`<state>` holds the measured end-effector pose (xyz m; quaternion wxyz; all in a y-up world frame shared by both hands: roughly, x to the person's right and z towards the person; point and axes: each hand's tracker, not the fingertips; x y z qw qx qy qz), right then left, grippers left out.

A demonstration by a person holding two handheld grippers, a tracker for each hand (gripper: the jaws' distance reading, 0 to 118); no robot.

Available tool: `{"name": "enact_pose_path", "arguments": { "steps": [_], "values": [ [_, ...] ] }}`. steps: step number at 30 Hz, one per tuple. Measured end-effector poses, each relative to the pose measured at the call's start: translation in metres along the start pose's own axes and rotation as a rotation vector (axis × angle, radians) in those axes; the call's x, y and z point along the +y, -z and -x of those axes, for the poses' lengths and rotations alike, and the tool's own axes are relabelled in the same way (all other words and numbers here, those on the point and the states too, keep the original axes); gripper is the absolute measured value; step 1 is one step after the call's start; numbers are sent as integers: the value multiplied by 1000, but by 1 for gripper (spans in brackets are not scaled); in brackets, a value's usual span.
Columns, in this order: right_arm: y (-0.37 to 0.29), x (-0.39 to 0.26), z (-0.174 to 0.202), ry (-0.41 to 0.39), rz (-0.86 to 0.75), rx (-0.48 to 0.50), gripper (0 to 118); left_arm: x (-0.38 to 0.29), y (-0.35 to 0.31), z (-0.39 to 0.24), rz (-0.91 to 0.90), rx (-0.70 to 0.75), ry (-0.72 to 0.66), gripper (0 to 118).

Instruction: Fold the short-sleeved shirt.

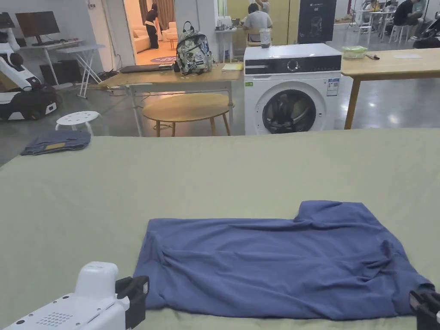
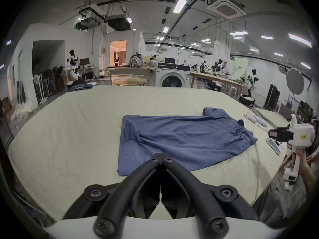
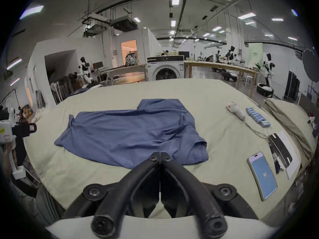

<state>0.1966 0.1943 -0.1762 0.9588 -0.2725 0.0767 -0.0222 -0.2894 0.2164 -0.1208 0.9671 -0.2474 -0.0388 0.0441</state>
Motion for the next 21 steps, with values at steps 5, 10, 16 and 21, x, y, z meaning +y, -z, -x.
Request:
{"name": "enact_pose_path", "arguments": {
  "steps": [5,10,16,21],
  "values": [
    [1,-2,-2,4,-4,18,0,6,32,24,77,-27,-100,39],
    [7,-8,-8,33,25,31,0,0,107,58,189,23,-175,78],
    [12,-19,-23,60,70,2,0,-34,175,82,371,95,-289,0],
    [22,-20,-30,90,99,-9,0,-34,183,72,363,129,-241,0]
  ]
}}
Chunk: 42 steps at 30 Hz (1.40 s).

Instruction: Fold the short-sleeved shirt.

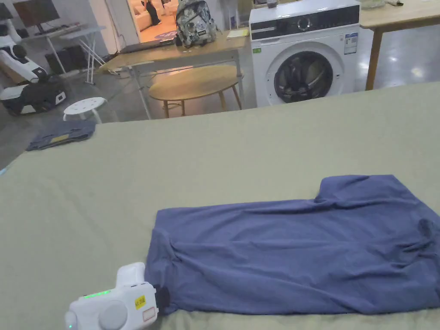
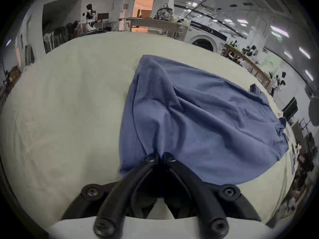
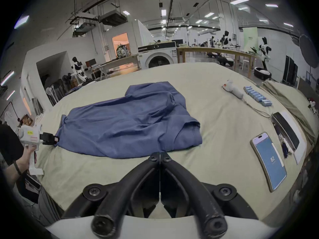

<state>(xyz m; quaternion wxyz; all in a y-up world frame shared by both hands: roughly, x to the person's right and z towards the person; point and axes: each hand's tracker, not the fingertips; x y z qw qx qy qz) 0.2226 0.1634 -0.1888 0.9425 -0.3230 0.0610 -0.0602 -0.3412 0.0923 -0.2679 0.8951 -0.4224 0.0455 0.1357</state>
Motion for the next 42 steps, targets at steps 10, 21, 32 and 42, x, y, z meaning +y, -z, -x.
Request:
{"name": "enact_pose_path", "arguments": {
  "steps": [10,21,32,42],
  "values": [
    [99,40,-32,156,35,-78,67,-7,-4,-12,27,10,111,0],
    [133,43,-45,151,179,-132,7,-8,-23,-8,-42,-46,101,0],
    [27,34,-15,55,72,-158,7,-26,-145,20,-113,-90,150,0],
    [-34,-54,-28,102,108,-120,34,-120,-169,57,-104,-157,104,5]
  ]
}}
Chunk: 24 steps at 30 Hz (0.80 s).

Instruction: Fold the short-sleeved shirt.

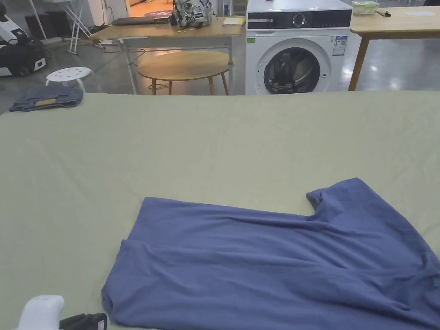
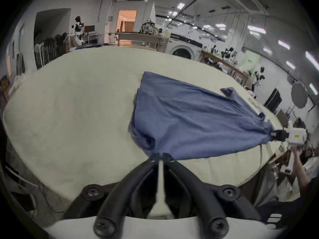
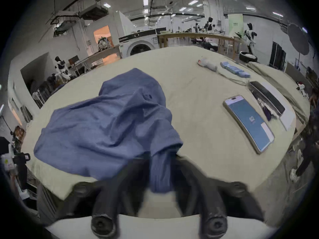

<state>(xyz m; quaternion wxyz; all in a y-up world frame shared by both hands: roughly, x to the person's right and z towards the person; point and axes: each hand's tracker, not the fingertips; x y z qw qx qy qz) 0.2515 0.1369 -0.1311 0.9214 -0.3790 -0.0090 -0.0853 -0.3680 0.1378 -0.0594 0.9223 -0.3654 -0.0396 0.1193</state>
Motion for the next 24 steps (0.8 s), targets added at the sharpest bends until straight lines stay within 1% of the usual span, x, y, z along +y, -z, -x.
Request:
{"name": "enact_pose_path", "arguments": {
  "steps": [1,2,3,4,6,7,8,10,11,12,13,14,15,16,17,19,22,24],
  "values": [
    [3,-3,0,-12,15,-13,59,-2,-1,3,-11,-24,-31,25],
    [6,-2,-2,-32,16,-45,80,-1,-3,5,-35,-36,-50,64],
    [5,-3,-3,-34,10,-38,80,-4,-3,10,-65,-37,-67,83],
    [-1,-3,-4,-37,-9,-31,80,0,-5,10,-88,-54,-73,84],
    [-16,4,-3,-30,-75,9,80,11,-14,2,-128,-73,-58,83],
    [-26,9,1,-44,-125,20,80,20,-20,-7,-159,-47,-20,83],
    [-34,14,6,-59,-163,25,80,29,-24,-14,-153,-41,15,83],
    [-54,29,20,-82,-225,80,80,46,-36,-37,-219,-17,126,82],
    [-59,35,27,-82,-239,96,75,51,-40,-57,-236,5,165,78],
    [-64,39,36,-84,-252,105,65,56,-45,-70,-273,12,202,67],
    [-68,42,43,-92,-272,133,43,60,-48,-79,-307,10,220,45],
    [-64,44,42,-97,-286,150,10,63,-50,-86,-329,-10,230,14],
    [-64,45,48,-96,-288,159,5,65,-51,-99,-343,-35,246,0],
    [-63,45,54,-99,-285,166,5,66,-48,-105,-325,-64,245,0],
    [-60,43,58,-102,-285,164,0,67,-44,-109,-304,-58,235,0],
    [-51,42,64,-115,-250,175,0,65,-33,-112,-287,-76,212,0],
    [-39,33,69,-110,-204,171,0,75,-17,-105,-237,-88,108,0],
    [-37,29,70,-118,-197,178,0,90,-6,-97,-222,-91,94,0]
  ]
}}
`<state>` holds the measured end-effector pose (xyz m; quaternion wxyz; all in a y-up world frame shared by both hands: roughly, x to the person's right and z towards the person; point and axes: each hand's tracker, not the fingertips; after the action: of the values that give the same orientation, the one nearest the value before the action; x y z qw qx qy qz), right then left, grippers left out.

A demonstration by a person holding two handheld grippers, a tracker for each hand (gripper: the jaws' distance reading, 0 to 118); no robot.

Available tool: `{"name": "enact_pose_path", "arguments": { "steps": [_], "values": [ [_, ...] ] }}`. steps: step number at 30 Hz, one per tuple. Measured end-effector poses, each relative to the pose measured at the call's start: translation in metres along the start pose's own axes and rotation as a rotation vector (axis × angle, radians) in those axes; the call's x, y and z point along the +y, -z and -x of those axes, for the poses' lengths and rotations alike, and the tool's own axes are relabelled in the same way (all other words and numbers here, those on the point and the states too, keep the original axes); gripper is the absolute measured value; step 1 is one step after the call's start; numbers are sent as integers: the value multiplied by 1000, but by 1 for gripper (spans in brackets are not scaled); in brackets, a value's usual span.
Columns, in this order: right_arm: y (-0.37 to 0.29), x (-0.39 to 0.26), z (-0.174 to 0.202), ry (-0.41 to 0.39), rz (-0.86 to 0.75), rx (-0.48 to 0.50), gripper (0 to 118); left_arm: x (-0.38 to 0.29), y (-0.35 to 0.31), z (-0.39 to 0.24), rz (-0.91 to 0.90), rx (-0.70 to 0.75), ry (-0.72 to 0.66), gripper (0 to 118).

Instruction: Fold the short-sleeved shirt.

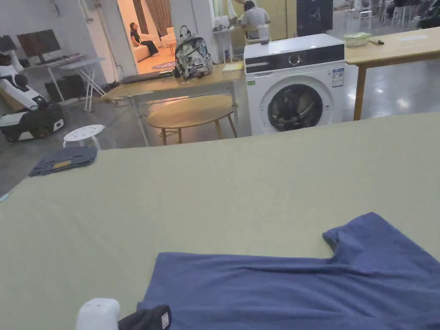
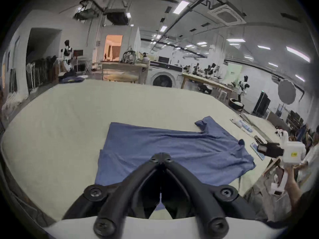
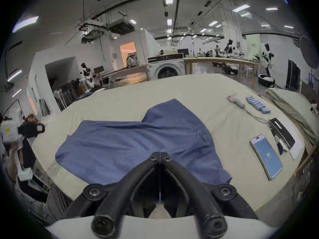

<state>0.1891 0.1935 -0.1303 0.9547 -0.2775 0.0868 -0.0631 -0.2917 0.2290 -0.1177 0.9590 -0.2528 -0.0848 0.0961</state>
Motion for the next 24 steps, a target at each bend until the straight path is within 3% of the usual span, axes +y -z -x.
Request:
{"name": "enact_pose_path", "arguments": {
  "steps": [4,6,7,8,14,15,17,20,23,24],
  "values": [
    [4,1,-8,11,9,26,0,44,57,37,52,48,6,4],
    [8,2,-15,49,16,34,0,60,101,60,177,-31,29,50],
    [10,2,-20,71,22,37,0,69,130,64,224,-44,5,65],
    [12,1,-25,89,34,44,0,75,153,73,273,-15,-19,60],
    [18,-6,-52,120,70,-35,0,86,268,112,442,187,-4,60],
    [18,-6,-56,126,83,-50,0,81,278,119,438,223,4,51],
    [19,-7,-64,121,104,-82,0,76,298,127,490,258,-13,0],
    [21,-6,-69,112,118,-110,0,62,303,116,485,230,-58,0],
    [27,1,-88,123,125,-97,0,58,310,110,514,275,93,0],
    [32,11,-90,116,122,-95,11,60,312,112,520,277,80,0]
  ]
}}
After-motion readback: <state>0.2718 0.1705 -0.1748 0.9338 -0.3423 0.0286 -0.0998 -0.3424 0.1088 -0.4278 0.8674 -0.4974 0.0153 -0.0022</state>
